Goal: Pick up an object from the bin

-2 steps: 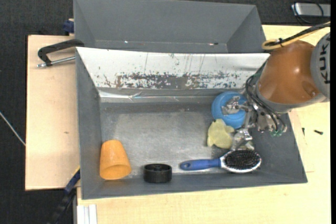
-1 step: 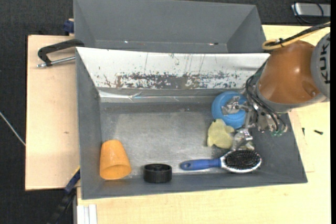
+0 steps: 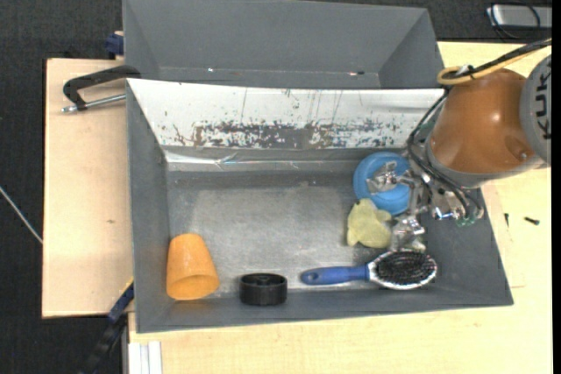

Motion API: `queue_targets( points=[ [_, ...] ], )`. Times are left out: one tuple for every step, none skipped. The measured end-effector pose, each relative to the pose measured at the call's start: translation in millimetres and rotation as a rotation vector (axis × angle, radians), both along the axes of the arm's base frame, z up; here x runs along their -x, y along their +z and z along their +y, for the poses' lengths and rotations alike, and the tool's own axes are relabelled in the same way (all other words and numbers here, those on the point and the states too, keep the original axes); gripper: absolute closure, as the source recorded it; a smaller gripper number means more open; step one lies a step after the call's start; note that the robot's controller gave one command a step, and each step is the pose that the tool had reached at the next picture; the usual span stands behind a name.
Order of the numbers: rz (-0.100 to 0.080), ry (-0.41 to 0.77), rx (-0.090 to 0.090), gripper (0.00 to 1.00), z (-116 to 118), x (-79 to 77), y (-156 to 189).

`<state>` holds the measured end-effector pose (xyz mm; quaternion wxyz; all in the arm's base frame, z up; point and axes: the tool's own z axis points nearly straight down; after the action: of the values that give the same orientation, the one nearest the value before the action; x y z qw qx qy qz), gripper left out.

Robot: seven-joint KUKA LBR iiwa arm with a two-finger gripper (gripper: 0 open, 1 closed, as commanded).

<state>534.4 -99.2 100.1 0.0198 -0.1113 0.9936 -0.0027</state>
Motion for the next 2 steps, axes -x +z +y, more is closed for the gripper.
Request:
queue_targets(
  points=[
    [0.0, -0.175, -0.01, 0.0, -2.7, -2.2, -2.3],
    [0.0, -0.162, -0.009, 0.0, -4.6, -1.8, -2.0]
  ],
)
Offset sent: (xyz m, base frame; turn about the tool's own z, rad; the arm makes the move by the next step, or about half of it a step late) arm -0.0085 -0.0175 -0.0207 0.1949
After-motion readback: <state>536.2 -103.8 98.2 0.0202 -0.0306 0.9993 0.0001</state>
